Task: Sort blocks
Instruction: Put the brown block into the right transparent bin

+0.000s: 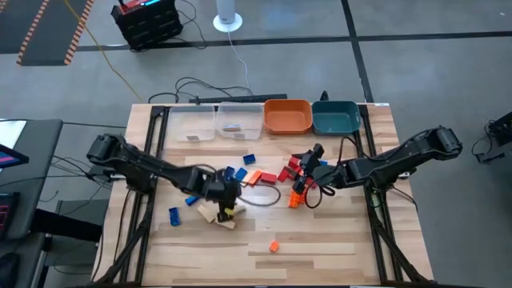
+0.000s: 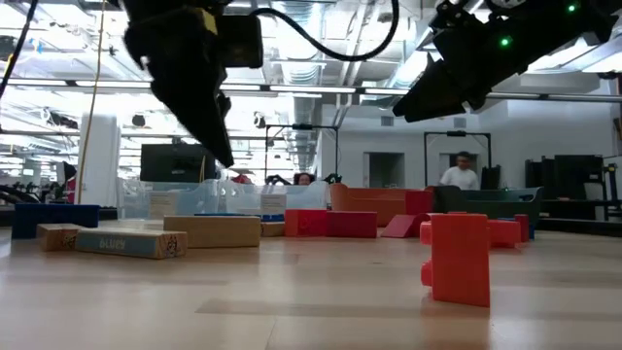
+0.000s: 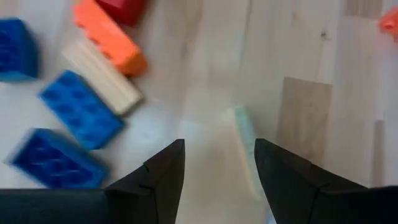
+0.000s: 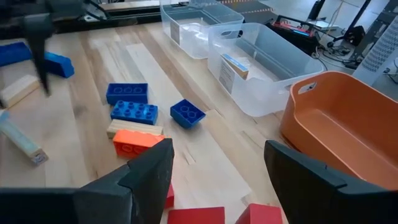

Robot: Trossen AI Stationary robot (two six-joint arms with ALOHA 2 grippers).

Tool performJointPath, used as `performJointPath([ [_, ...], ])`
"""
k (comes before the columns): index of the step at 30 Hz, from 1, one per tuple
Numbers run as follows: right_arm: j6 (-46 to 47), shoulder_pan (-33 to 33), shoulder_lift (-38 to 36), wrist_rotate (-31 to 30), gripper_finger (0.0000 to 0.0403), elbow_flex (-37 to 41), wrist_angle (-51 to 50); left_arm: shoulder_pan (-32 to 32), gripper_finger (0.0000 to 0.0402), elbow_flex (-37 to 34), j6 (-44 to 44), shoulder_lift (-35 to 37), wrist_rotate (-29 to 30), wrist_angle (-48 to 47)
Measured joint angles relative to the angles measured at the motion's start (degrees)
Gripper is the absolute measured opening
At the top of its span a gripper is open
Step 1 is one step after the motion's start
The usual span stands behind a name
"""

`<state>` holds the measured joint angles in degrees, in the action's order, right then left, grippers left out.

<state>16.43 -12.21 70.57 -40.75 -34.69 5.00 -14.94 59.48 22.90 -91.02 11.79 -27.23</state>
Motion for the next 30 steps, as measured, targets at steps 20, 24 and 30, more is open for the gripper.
performJointPath([
  [20,0.07,-0.15,0.0,0.0,0.0282,0.01,0.15,-4.54,0.0161,-0.02,7.62,-11.21,2.67,4.87],
  [24,0.09,-0.15,0.0,0.0,0.0282,0.01,0.15,-4.49,0.0072,-0.02,2.7,-11.19,5.67,4.57],
  [30,0.22,-0.15,0.0,-0.02,0.0282,0.01,0.15,-1.55,0.0045,-0.02,-2.25,-10.12,4.1,4.18],
])
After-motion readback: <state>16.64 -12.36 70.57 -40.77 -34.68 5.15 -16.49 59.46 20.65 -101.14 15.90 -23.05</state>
